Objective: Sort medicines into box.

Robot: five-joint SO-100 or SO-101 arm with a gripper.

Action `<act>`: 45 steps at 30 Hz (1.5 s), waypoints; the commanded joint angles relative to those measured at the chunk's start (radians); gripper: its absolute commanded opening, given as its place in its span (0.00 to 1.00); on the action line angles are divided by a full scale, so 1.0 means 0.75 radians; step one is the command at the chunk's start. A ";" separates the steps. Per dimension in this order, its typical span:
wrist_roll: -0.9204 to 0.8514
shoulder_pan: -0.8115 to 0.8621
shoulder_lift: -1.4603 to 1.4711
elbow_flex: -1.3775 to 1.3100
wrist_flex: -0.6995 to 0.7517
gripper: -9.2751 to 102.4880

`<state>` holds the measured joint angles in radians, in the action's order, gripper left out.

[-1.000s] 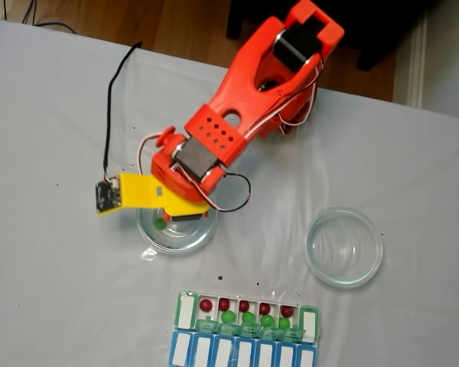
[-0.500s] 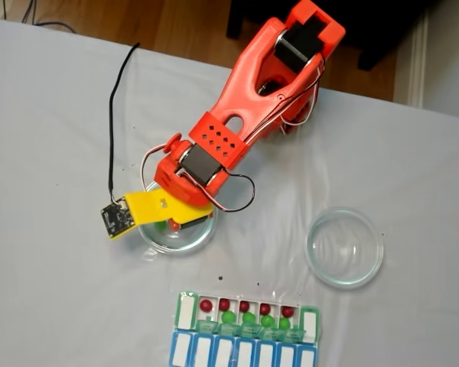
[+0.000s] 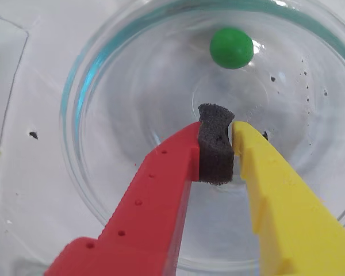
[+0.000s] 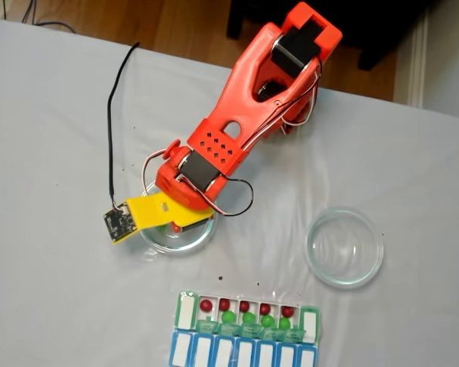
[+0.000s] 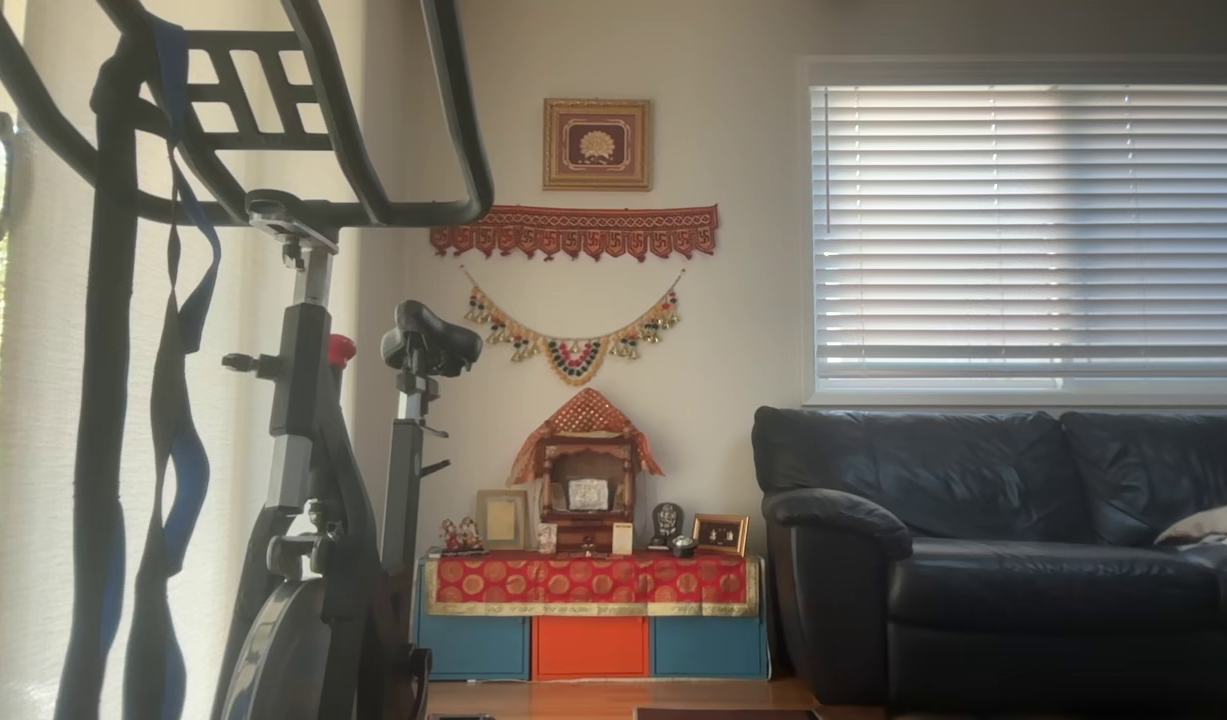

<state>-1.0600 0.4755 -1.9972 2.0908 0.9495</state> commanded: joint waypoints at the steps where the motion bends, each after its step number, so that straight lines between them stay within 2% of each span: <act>1: -0.020 -0.016 -0.037 -0.100 0.000 0.09; 4: -0.043 -0.008 -0.035 -0.100 -0.025 0.09; 9: -0.100 -0.012 -0.027 -0.029 -0.198 0.09; 18: -0.200 0.033 -0.012 -0.016 -0.247 0.10; 21: -0.211 0.041 -0.022 -0.006 -0.239 0.14; 24: -0.209 0.043 -0.041 0.020 -0.250 0.22; 45: -0.301 0.098 -0.027 0.086 -0.340 0.32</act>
<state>-1.2763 0.5430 -1.9972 2.1629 0.7133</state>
